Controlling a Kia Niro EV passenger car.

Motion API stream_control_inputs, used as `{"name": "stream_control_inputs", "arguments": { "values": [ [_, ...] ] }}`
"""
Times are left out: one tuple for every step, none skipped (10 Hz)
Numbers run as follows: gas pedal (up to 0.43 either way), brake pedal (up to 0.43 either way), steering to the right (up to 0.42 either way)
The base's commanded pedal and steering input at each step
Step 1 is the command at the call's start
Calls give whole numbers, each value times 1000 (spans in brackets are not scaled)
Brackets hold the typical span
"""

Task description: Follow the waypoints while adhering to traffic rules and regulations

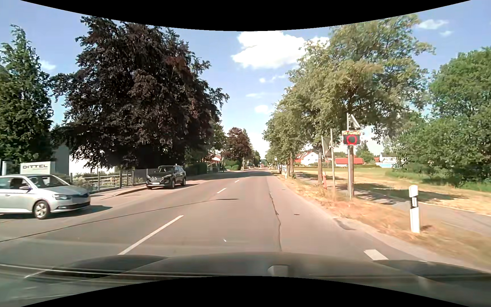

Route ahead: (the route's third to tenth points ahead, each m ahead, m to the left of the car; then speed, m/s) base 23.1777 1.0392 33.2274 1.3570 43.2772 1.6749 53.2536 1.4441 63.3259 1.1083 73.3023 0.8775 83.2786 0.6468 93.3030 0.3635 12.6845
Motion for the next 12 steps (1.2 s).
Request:
{"name": "stream_control_inputs", "arguments": {
  "values": [
    [79,6,0],
    [79,6,0],
    [79,6,0],
    [79,6,1],
    [87,6,1],
    [118,6,1],
    [130,6,1],
    [130,6,1],
    [130,6,1],
    [130,6,1],
    [130,6,0],
    [130,6,0]
  ]
}}
